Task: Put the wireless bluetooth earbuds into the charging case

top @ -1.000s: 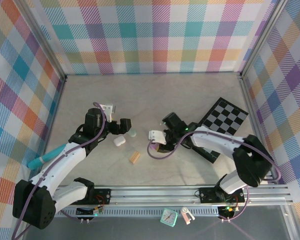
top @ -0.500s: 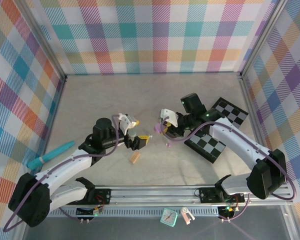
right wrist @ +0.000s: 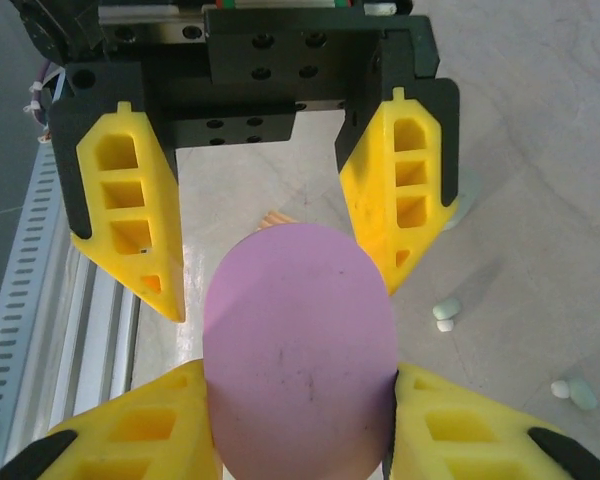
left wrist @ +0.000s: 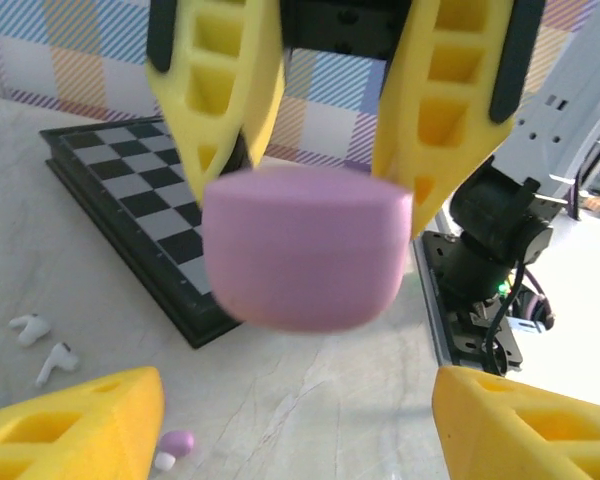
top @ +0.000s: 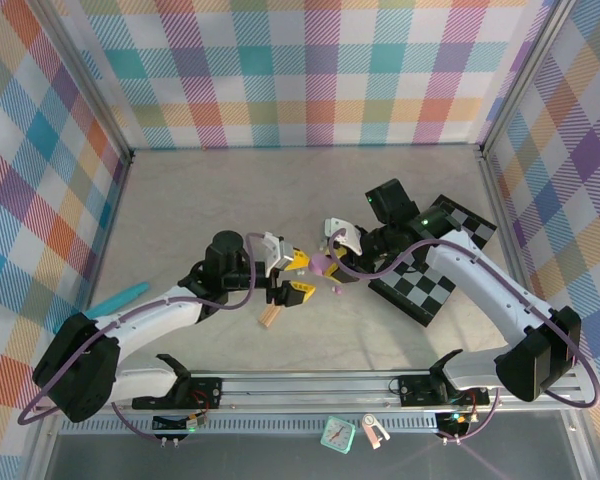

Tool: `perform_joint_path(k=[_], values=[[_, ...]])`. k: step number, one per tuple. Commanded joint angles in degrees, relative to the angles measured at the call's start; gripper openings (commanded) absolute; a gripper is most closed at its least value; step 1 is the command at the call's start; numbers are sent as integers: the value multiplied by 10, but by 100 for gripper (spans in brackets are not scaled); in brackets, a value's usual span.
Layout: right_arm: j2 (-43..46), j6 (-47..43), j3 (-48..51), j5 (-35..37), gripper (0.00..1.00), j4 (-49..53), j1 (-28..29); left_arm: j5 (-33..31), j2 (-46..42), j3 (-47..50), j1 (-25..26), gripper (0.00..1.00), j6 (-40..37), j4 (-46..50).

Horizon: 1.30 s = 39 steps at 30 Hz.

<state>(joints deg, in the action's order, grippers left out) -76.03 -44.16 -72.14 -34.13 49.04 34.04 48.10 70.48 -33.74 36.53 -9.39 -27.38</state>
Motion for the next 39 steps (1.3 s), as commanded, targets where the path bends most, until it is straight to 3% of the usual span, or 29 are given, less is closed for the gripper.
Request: perform_joint_path(k=[1,24,28,35,39], values=[[-3,-17,-22,-21,31,24,6,40,5,-30,7,67,-1,-13],[-11,-18,-29,-5,29,20,23,64,12,-55,22,34,2,10],[-1,-16,-22,1,35,7,23,68,10,-54,22,29,-4,10],[15,-8,-9,33,54,-9,21,73,9,-54,22,26,-25,23],[28,3,-1,35,56,-24,14,77,7,-53,22,26,-39,34]])
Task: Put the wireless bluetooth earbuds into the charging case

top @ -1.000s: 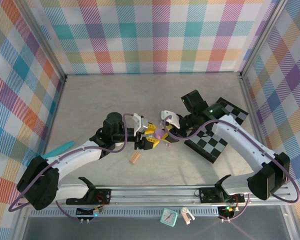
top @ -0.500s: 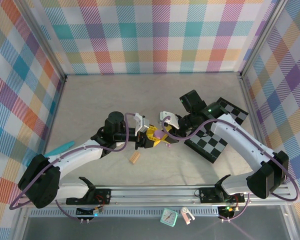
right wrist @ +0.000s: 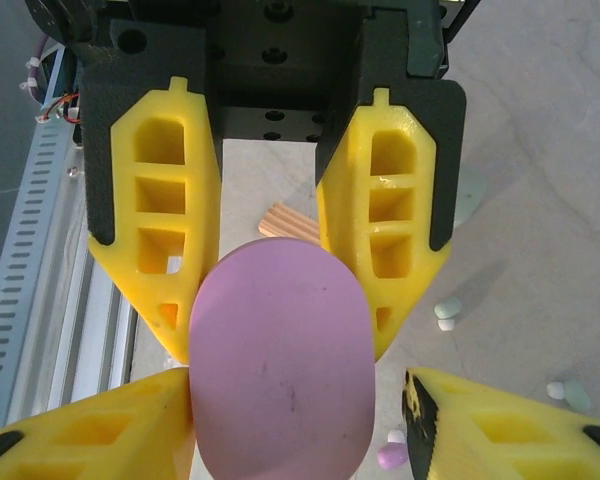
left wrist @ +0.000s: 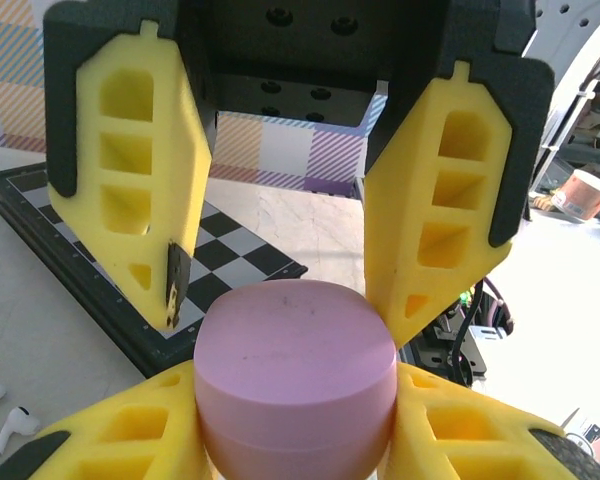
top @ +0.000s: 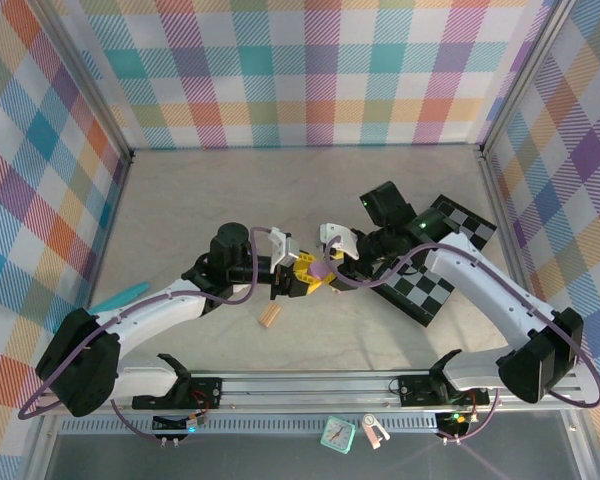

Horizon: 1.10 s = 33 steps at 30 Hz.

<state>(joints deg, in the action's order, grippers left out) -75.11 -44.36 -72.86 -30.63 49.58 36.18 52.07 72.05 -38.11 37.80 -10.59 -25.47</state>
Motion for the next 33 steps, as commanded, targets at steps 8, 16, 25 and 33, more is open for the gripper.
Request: perform_joint_path(k=[8,16,25,33], values=[[33,22,10,24,57,-54,-15,38,-16,-10,9,26,-38,28],[46,50,21,68,60,-103,-21,41,-15,-8,10,26,-41,25],[54,61,31,79,62,-125,-29,37,-13,-7,10,26,-37,15],[47,45,37,16,61,-104,-29,28,-7,-3,9,26,-10,-29]])
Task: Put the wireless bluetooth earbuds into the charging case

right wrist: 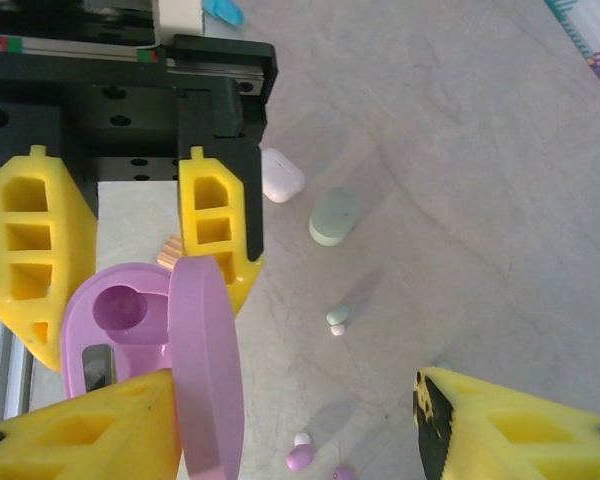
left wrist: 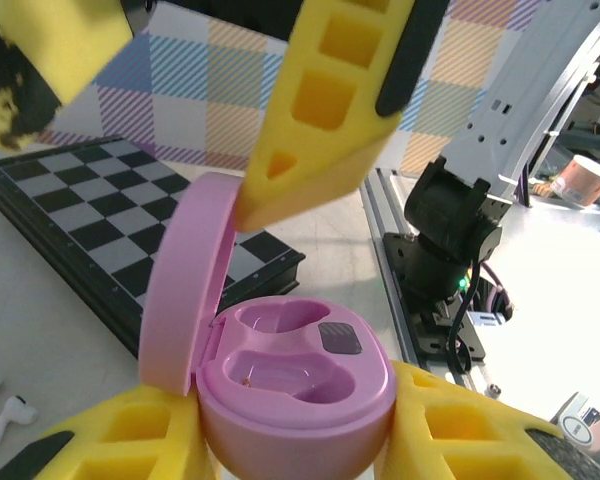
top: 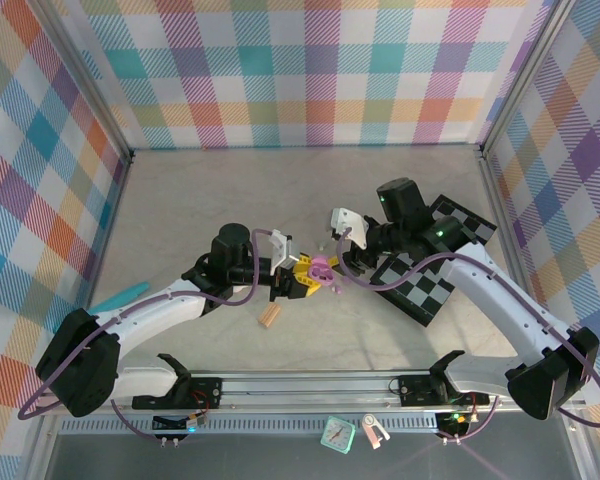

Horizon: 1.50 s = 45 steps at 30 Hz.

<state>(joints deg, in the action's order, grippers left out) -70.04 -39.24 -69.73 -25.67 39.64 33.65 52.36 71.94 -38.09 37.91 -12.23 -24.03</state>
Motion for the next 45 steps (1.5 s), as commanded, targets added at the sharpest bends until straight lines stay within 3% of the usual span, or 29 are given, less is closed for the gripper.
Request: perform_joint_path(k=[1,6,11,23,30,35,45], values=[[-4,-7,6,-35,61,-4,-3,25,-6,-3,8,26,8,-46],[-5,-5,7,-49,51,2,-4,24,-3,-4,8,26,14,-56],[-4,-4,8,-45,33,13,-3,22,-4,-3,8,26,18,-65],[-5,-4,1,-71,1,37,-3,11,-1,1,8,27,19,-86],[5,1,11,-60,0,9,-3,-16,5,3,8,28,37,-107],[9,4,16,-35,0,-11,-4,-34,12,10,8,44,53,-135],[19,8,26,-13,0,-44,-3,-51,35,11,8,55,100,-186]])
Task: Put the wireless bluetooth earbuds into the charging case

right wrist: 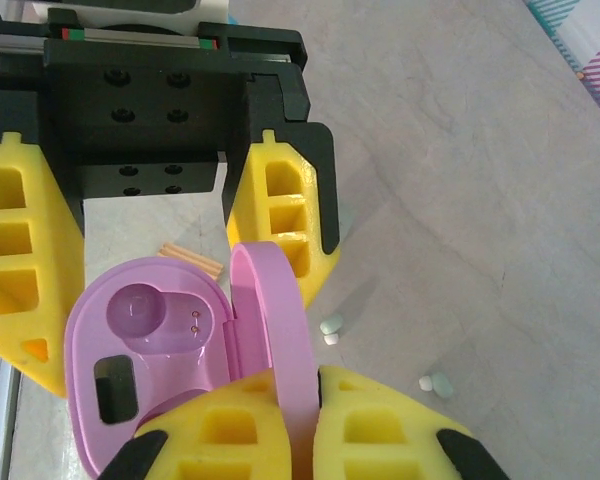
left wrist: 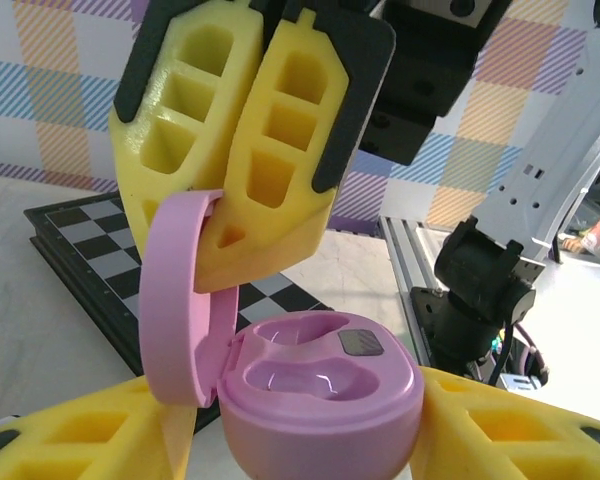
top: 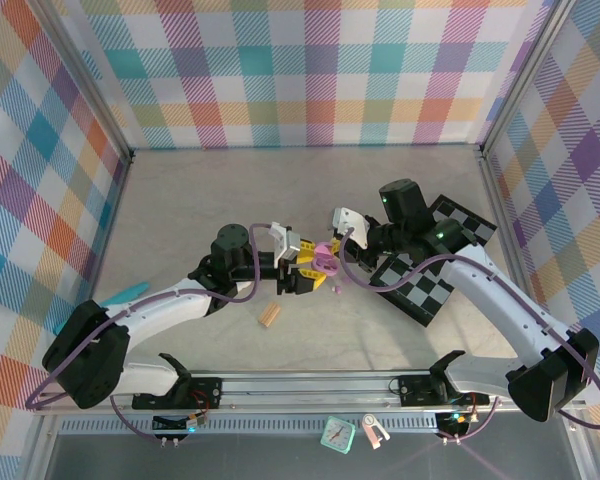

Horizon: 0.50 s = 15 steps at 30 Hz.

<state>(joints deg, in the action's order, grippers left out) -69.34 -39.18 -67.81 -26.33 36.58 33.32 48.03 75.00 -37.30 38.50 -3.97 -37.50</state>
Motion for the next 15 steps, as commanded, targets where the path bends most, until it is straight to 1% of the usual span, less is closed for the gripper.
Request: perform_joint_path(k=[1,7,12,15], values=[[12,8,7,-5,0,-13,1,-10,5,3,3,55,19,-53],[18,14,13,8,0,-30,1,-15,7,2,3,52,21,-51],[28,15,20,27,0,-47,1,-26,5,6,3,58,17,-49],[31,16,20,30,0,-50,1,-29,6,5,3,60,17,-49]])
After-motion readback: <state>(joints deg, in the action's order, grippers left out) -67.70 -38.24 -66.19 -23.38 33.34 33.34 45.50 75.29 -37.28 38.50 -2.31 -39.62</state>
